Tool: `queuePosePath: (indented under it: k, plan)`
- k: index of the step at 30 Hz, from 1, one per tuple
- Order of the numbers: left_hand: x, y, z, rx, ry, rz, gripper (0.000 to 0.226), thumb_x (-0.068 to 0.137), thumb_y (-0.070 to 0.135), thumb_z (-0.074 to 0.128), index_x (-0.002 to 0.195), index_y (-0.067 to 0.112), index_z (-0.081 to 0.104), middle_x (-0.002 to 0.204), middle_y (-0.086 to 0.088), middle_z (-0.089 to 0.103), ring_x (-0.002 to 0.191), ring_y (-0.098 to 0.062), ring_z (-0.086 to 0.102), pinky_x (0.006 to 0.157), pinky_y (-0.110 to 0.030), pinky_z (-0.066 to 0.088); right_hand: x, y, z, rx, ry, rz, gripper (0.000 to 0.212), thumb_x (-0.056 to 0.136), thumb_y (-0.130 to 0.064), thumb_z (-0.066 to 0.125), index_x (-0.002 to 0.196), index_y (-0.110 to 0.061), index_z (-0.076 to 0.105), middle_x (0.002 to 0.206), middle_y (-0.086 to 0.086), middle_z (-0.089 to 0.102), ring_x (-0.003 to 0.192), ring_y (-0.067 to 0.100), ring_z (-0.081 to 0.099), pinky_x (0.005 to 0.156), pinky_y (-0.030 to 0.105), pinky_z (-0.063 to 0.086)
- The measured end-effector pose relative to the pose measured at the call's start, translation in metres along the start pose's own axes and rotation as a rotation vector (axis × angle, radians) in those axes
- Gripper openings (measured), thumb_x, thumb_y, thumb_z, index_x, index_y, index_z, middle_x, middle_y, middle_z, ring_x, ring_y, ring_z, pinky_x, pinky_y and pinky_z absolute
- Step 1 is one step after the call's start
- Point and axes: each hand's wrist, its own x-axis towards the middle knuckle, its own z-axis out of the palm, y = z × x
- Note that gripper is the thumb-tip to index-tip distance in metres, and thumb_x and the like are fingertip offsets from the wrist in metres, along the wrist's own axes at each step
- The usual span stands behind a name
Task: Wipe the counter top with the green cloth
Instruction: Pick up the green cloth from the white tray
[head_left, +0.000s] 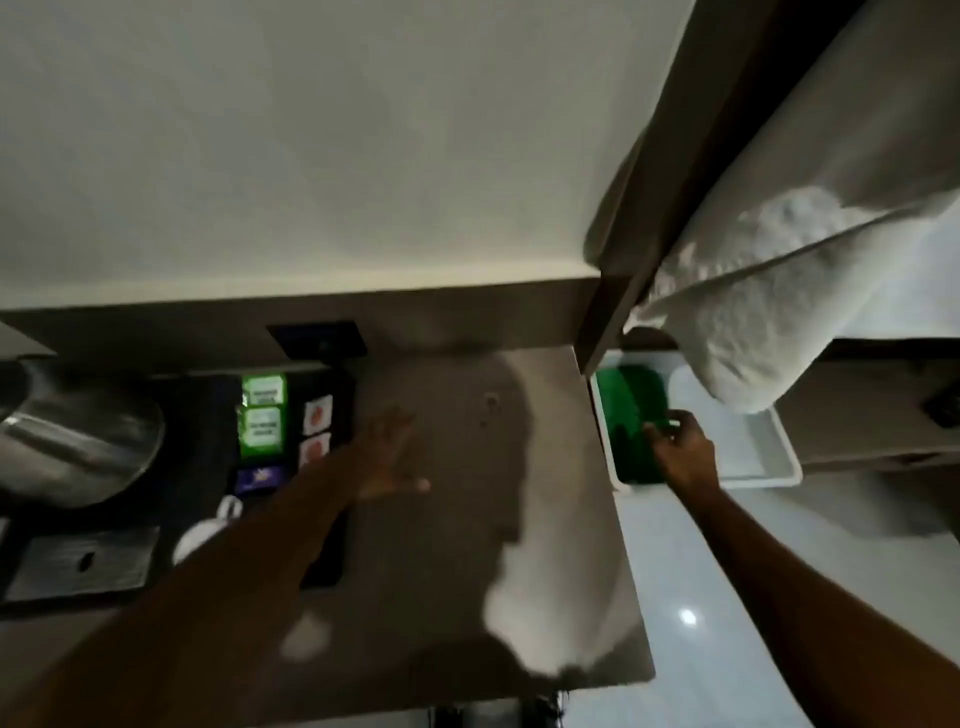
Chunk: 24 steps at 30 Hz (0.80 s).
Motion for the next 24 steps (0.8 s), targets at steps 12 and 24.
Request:
queuePosePath:
  k: [12, 24]
  plan:
    - [0.068, -0.034, 0.015, 0.057, 0.16, -0.088, 0.146, 0.038, 0.032, 0.093, 0.147, 0.034, -0.003, 0.159, -0.006, -0.019, 0.145, -0.036, -0.013, 0.12, -0.056, 0.01, 0.118, 0.013, 0.047, -0.16, -0.081, 0.295, 0.094, 0.071, -0.039, 0.089, 0.139, -0.005, 0.034, 0.14, 0.026, 0.048, 0.129, 0.045, 0.047, 0.106, 0.054, 0.043]
    - [0.071, -0.026, 0.012, 0.067, 0.186, -0.147, 0.146, 0.035, 0.03, 0.093, 0.144, 0.04, -0.004, 0.16, -0.004, -0.014, 0.145, -0.041, -0.008, 0.115, -0.059, 0.018, 0.046, -0.024, 0.024, -0.077, 0.066, -0.067, 0.045, 0.093, -0.025, 0.069, 0.132, -0.01, 0.05, 0.125, 0.022, 0.064, 0.108, 0.04, 0.062, 0.092, 0.043, 0.049]
